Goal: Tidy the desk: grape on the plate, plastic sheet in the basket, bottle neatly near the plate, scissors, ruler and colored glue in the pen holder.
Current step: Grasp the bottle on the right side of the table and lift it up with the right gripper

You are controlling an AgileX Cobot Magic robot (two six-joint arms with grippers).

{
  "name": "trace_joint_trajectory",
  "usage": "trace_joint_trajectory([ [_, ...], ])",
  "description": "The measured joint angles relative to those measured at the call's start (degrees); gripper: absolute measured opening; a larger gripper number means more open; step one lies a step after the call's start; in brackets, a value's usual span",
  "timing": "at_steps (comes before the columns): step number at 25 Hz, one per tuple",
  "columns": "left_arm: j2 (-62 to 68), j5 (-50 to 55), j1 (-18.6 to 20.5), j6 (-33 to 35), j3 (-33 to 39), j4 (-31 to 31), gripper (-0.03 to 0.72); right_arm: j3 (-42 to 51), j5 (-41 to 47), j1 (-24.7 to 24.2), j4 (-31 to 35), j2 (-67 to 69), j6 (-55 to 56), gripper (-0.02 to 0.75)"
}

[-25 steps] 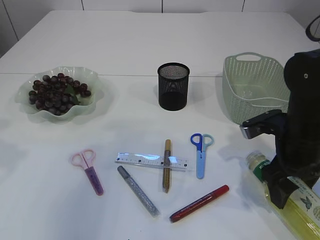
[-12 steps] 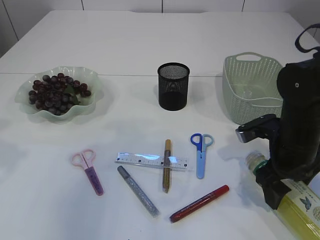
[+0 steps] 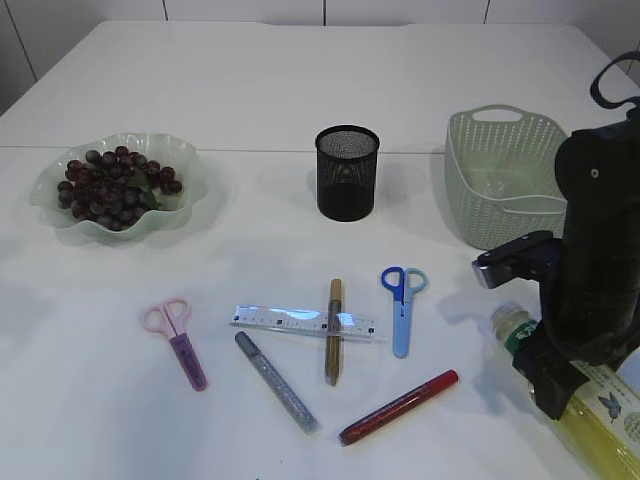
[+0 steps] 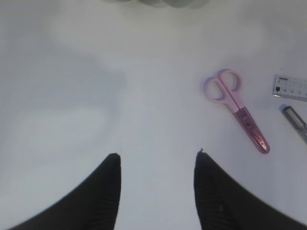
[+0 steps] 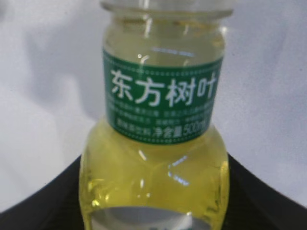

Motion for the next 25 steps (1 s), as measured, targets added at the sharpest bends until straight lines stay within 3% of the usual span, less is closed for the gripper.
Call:
trace_joint_trajectory([
  [8,0.00,0.00,0.00,0.00,0.00,0.00,0.362,0.00,0.31,0.00,0.00,0.00,0.09,0.453],
  [18,0.00,-0.09,0.00,0.00,0.00,0.00,0.362,0.09,0.19,0.00,1.25,-0.92,1.29,0.449],
  [25,0.00,-0.09,0.00,0.00,0.00,0.00,0.362,0.13,0.21,0.00,7.19,-7.50,-2.54,0.449],
])
